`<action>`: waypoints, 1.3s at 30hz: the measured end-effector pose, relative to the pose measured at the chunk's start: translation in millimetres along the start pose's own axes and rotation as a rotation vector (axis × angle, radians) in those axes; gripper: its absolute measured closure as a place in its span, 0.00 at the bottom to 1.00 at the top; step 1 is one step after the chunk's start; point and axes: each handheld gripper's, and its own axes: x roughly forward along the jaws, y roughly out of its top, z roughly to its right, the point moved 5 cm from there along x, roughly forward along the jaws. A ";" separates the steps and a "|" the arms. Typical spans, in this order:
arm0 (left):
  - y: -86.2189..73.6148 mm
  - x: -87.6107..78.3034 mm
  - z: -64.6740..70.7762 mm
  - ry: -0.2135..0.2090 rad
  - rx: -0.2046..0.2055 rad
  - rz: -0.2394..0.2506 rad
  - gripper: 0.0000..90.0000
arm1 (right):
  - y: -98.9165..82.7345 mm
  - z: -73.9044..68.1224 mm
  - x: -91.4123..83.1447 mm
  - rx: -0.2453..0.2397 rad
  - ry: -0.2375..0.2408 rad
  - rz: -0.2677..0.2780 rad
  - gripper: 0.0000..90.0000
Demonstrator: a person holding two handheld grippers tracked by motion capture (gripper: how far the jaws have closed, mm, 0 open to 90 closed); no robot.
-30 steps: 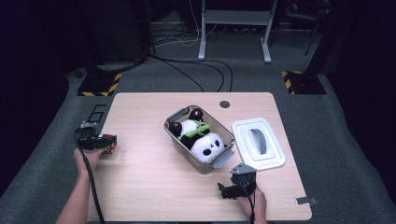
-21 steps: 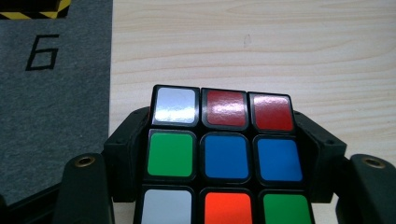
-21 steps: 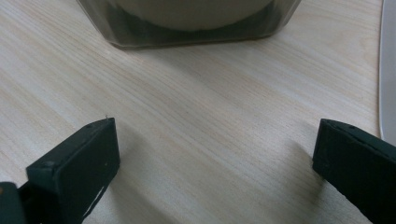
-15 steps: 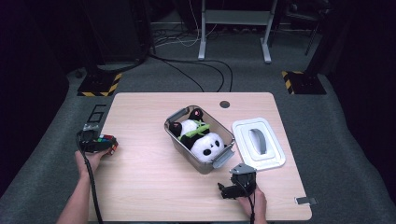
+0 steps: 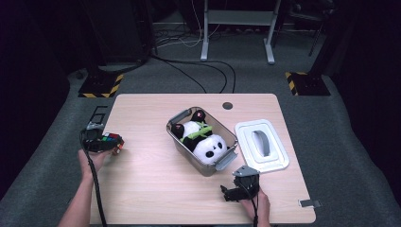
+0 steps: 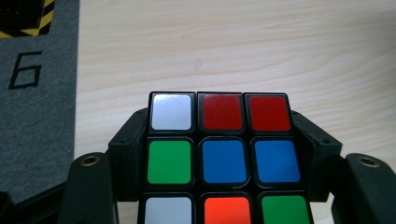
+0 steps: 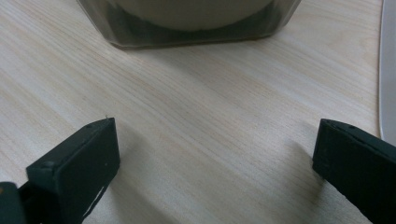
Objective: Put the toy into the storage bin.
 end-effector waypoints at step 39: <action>104.7 -57.7 140.3 -0.223 0.267 0.096 0.38 | 0.0 0.0 0.0 0.002 0.000 0.001 0.00</action>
